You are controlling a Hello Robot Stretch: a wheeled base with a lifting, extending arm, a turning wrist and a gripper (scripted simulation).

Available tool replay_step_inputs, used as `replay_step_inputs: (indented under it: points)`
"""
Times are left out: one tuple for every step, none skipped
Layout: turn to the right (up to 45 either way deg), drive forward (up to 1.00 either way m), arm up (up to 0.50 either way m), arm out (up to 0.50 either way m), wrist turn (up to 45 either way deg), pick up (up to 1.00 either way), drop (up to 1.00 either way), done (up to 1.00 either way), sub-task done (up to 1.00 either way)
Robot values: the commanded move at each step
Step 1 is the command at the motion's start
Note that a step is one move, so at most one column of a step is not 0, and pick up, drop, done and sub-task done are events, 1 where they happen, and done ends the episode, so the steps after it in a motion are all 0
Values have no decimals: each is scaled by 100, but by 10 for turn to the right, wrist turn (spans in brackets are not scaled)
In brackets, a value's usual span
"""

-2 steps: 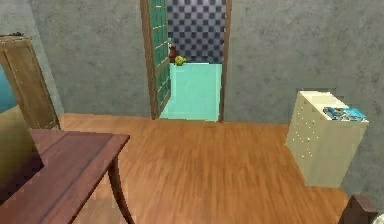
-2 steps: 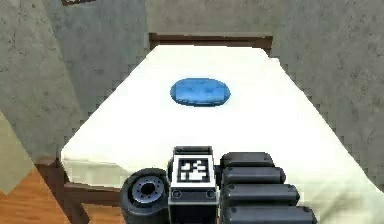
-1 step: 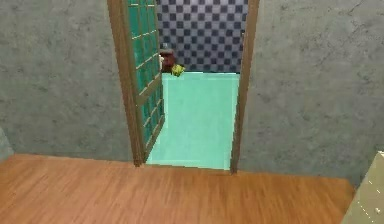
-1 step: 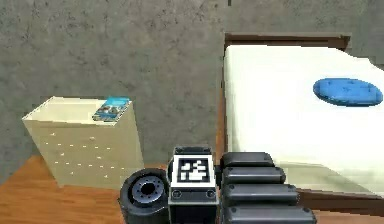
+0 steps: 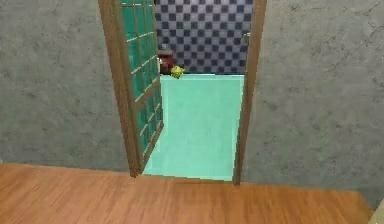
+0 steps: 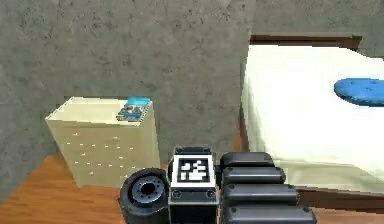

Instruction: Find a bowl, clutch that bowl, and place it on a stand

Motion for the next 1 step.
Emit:
replay_step_inputs:
  points:
    - [0, 100, 0, 0, 0, 0, 0, 0, 0]
